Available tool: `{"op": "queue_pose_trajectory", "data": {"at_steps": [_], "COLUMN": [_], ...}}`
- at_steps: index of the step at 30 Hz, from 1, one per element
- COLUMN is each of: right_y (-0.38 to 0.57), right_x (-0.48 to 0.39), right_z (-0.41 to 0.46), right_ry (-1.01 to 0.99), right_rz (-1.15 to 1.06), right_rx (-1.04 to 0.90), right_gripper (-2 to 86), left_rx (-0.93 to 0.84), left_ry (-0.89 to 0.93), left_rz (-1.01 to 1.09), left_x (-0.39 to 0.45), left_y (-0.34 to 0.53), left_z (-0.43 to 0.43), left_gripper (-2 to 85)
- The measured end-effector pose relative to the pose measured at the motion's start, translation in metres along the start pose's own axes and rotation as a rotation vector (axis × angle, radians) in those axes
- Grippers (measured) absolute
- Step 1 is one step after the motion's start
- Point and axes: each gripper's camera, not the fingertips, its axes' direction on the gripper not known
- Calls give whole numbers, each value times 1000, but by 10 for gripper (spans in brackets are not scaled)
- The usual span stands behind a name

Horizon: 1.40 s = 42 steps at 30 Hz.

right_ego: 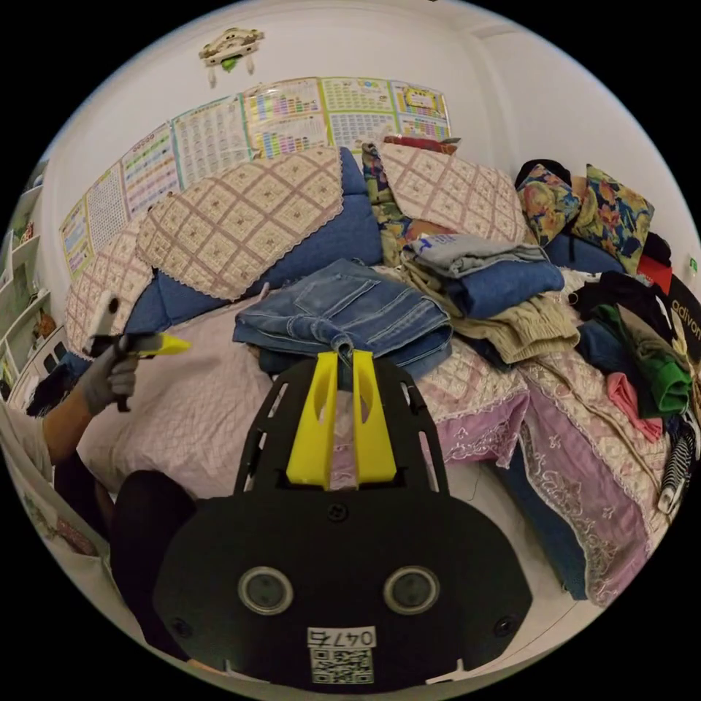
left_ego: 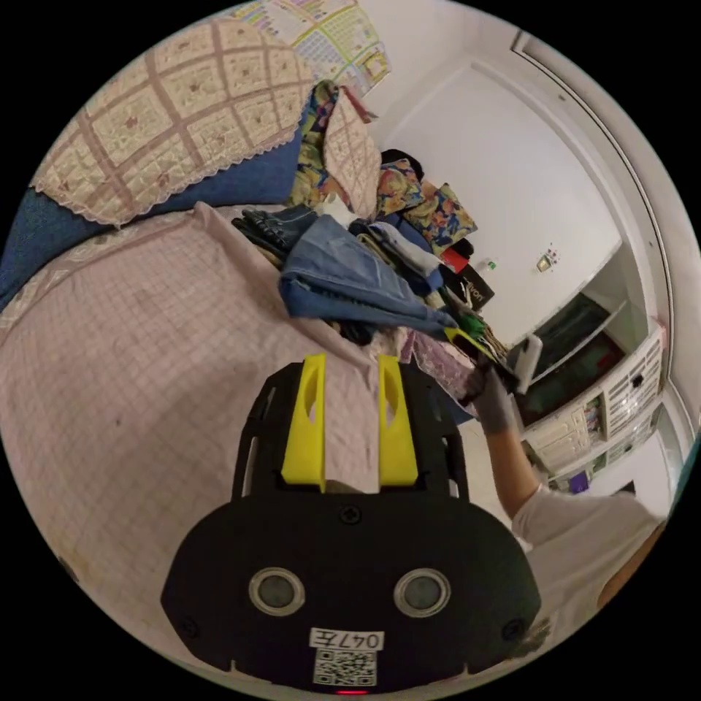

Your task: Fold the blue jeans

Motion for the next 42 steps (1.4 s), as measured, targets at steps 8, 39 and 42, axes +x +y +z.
{"op": "queue_pose_trajectory", "data": {"at_steps": [8, 39, 42], "right_y": [3, -47, -42], "right_x": [9, -373, -414], "right_z": [-21, -116, -68], "right_ry": [-21, -392, -509], "right_rz": [26, -514, -589], "right_rx": [3, 533, 438], "right_gripper": [0, -1, 4], "left_rx": [-72, 630, 556], "left_ry": [-12, -273, -380], "left_rz": [-263, 314, 157], "left_x": [-89, -4, -45], "left_y": [-75, 318, 369], "left_z": [65, -546, -592], "left_gripper": [126, 5, 18]}}
